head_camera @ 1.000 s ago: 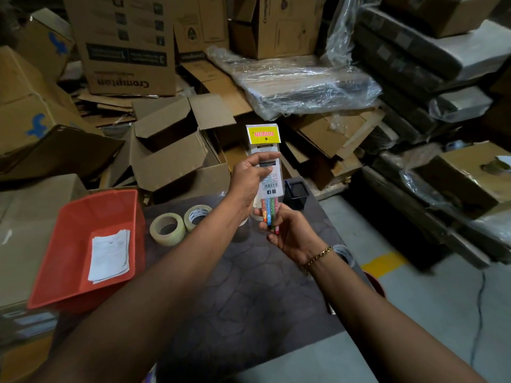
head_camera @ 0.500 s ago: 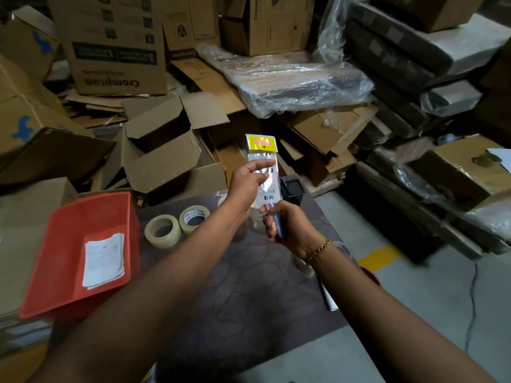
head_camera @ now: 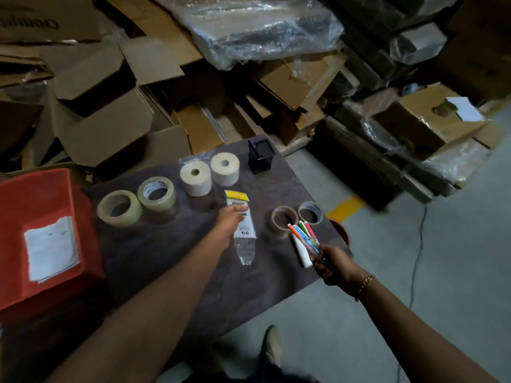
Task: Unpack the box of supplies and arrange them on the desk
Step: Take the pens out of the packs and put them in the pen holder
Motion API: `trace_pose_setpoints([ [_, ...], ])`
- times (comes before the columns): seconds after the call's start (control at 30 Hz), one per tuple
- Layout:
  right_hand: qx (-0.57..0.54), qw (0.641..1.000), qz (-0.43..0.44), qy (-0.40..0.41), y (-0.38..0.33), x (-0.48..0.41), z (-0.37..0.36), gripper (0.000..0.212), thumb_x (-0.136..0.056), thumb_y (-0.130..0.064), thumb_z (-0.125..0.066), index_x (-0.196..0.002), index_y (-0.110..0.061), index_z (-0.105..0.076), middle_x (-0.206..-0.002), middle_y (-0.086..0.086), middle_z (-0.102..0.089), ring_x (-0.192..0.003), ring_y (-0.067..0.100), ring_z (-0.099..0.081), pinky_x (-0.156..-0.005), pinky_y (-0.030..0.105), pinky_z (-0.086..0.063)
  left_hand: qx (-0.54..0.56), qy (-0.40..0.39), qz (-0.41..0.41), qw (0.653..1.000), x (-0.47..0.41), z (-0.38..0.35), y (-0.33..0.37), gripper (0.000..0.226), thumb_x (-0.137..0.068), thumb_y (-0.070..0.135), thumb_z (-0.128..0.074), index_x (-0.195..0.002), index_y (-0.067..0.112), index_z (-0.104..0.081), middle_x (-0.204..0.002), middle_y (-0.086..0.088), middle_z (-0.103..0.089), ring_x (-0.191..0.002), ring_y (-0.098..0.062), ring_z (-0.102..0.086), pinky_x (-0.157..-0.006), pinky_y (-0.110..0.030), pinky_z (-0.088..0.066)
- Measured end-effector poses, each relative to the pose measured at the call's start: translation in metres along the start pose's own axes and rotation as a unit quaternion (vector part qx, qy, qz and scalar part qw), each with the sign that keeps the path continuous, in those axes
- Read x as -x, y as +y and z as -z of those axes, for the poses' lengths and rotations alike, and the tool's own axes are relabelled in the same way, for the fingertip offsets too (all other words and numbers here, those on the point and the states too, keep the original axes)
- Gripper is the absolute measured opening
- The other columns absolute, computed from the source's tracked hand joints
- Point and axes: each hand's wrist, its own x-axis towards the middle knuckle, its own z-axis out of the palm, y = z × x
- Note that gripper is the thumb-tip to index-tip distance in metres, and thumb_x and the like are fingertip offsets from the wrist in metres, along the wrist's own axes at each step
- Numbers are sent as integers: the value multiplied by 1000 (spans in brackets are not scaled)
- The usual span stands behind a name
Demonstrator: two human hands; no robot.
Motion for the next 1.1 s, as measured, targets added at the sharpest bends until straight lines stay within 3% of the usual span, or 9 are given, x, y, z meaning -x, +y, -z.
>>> trace_pose_setpoints([
  [0.13,10,1000,-18,5,12,5,8,14,-82,-20,-40,-72,-17,-49,-53,-4,-38,-42,10,-20,-43,19,-11,-42,-74,69,994,-2,-27,-41,35,-89,-7,-51,-119,6,-64,-105,-12,-61,-73,-16,-58,-66,-25,-48],
  [0.27,19,999,-27,-9,21,3,2,12,-81,-17,-39,-75,-17,-49,-55,-3,-35,-43,10,-18,-44,18,-9,-169,-152,154,961,6,-38,-52,29,-91,21,-59,-119,24,-61,-119,2,-58,-103,-21,-55,-82,-33,-42],
  [0.4,18,999,-29,-35,23,1,-13,9,-79,-18,-41,-72,-18,-46,-54,-3,-35,-45,10,-16,-42,17,-10,-389,-59,-24,919,-1,-38,-41,42,-91,42,-57,-110,7,-70,-115,-12,-68,-107,-28,-60,-86,-34,-46],
  [0.5,29,996,-12,-78,14,7,-33,5,-74,-21,-45,-69,-19,-45,-55,-4,-30,-46,11,-14,-45,20,-6,-174,-102,-30,979,19,-44,-11,38,-91,44,-52,-96,10,-69,-95,-10,-67,-86,-22,-59,-71,-31,-42],
  [0.67,64,991,52,-107,-9,15,-70,32,-86,-24,-61,-60,-21,-42,-53,-1,-27,-41,12,-17,-44,22,-10,-85,-246,-53,964,51,-58,11,31,-102,22,-45,-98,0,-66,-85,-13,-66,-78,-27,-64,-67,-25,-52],
  [0.83,76,984,129,-98,-28,13,-94,27,-91,-22,-63,-73,-17,-43,-50,0,-35,-39,12,-26,-38,21,-21,-188,-231,-132,945,39,-35,8,32,-87,47,-52,-74,31,-77,-86,1,-75,-90,-24,-70,-90,-37,-51],
  [0.9,78,983,153,-71,-40,12,-106,27,-93,-27,-61,-75,-16,-45,-47,-4,-37,-38,11,-28,-40,21,-21,-121,-174,-133,968,33,-27,11,27,-84,52,-54,-81,33,-74,-93,4,-73,-98,-23,-67,-93,-39,-49],
  [1.0,-34,973,229,-9,-70,14,-120,35,-97,-40,-57,-79,-10,-52,-44,-7,-44,-36,10,-41,-40,22,-32,56,-98,-49,992,34,-20,22,32,-96,51,-45,-96,23,-62,-91,0,-65,-82,-20,-63,-76,-33,-50],
  [1.1,-44,963,262,55,-102,8,-124,41,-96,-52,-51,-82,-14,-57,-69,-3,-68,-65,11,-66,-61,25,-52,36,-121,51,991,34,-23,12,45,-99,52,-34,-89,18,-62,-78,-3,-67,-69,-19,-63,-68,-30,-49],
])
